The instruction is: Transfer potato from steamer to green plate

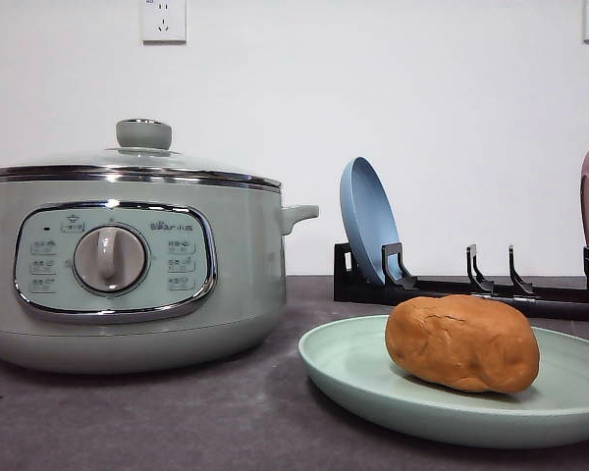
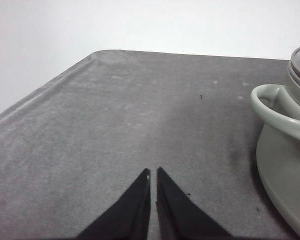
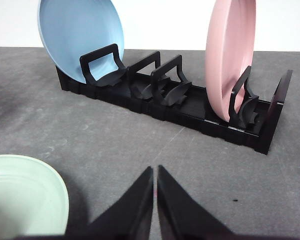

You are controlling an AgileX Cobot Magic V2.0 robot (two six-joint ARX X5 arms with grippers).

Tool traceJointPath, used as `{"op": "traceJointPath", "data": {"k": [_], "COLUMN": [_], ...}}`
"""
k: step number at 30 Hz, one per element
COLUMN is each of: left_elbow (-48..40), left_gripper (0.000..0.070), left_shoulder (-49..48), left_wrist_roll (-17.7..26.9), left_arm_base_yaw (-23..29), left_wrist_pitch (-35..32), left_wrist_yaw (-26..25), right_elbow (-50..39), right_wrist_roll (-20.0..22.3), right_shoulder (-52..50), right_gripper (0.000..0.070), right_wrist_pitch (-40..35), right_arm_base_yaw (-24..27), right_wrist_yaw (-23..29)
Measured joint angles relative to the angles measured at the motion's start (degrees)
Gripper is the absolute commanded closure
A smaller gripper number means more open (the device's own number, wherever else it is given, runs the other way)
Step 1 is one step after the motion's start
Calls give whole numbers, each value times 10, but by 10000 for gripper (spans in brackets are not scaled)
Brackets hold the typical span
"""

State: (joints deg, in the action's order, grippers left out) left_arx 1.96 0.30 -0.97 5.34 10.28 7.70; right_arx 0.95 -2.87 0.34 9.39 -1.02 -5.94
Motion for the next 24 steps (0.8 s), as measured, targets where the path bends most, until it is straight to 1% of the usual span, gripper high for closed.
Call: {"op": "traceJointPath", "data": {"k": [24], "left_elbow": [0], "left_gripper": [685], "left_shoulder": [0], "left_wrist_roll": [0], "left_arm_base_yaw": [0], "left_wrist_pitch": [0], "left_wrist_yaw": [0], "right_elbow": [0], "right_wrist_roll": [0], "right_shoulder": [0], "right_gripper": [700], "right_wrist_pitch": [0], "right_arm_base_yaw": [0], "right_wrist_yaw": [0]}}
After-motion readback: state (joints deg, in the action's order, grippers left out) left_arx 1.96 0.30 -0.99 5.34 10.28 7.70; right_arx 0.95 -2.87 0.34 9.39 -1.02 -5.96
